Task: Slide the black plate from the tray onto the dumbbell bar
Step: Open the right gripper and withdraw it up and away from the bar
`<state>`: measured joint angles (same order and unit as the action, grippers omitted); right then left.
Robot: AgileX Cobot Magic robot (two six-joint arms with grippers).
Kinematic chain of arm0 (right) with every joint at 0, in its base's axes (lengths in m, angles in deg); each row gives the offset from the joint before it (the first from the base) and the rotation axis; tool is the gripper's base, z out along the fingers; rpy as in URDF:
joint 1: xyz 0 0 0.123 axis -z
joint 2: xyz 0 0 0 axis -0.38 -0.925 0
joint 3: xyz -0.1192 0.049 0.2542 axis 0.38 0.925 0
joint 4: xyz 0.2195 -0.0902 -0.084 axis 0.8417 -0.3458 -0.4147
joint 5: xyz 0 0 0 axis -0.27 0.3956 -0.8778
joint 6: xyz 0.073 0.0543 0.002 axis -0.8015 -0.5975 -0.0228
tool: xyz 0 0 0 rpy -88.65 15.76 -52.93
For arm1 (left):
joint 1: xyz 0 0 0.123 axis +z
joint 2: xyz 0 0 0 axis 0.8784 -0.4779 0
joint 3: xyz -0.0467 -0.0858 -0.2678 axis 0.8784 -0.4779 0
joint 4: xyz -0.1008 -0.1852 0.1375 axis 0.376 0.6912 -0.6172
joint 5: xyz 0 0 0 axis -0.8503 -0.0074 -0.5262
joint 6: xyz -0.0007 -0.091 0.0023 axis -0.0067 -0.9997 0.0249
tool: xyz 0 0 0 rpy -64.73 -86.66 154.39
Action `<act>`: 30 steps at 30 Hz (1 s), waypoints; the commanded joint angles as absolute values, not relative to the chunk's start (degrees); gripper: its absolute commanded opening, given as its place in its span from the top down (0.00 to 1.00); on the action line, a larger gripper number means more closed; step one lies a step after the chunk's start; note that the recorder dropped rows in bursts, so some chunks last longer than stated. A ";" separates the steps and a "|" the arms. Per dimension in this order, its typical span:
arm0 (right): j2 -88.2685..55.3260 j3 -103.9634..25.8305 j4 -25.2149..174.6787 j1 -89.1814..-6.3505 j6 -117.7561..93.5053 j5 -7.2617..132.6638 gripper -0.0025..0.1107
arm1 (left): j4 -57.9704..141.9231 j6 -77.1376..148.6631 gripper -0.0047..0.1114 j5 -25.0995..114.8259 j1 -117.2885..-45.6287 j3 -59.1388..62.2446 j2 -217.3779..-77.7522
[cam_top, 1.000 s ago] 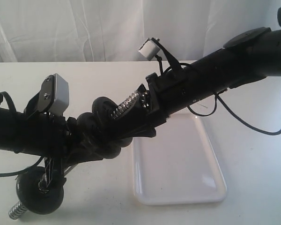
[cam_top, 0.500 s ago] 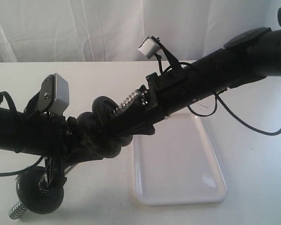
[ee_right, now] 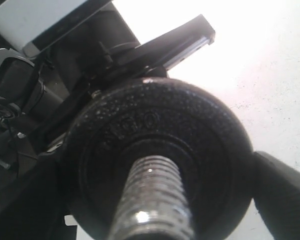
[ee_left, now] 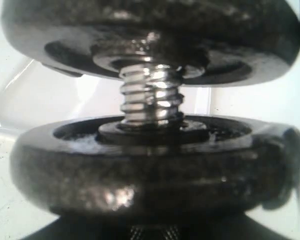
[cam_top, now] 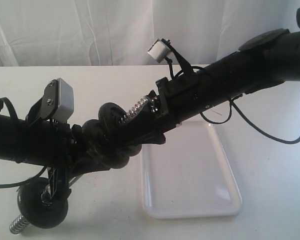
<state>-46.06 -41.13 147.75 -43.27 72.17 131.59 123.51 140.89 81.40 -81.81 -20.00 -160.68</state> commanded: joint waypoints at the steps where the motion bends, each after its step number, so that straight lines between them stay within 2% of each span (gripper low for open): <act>1: -45.24 -43.38 151.91 -42.85 72.97 132.66 0.09 | 131.56 147.05 0.96 92.35 -82.22 -18.36 -158.31; 3: -45.24 -44.35 151.11 -42.85 73.01 132.66 0.05 | 131.56 147.05 0.96 92.23 -82.22 -18.36 -158.31; 12: -45.01 -45.75 148.57 -42.85 72.25 132.66 0.05 | 131.56 147.05 0.96 91.80 -82.22 -18.36 -158.31; 18: -43.04 -47.80 139.33 -42.85 72.11 132.26 0.05 | 131.45 146.92 0.96 90.68 -82.22 -18.36 -158.31; 25: -40.26 -48.35 126.47 -42.85 66.70 132.26 0.05 | 131.69 145.58 0.96 83.70 -82.22 -18.36 -158.31; 30: -38.58 -48.35 126.42 -42.85 66.33 132.66 0.05 | 133.54 145.58 0.96 81.12 -82.22 -18.36 -158.31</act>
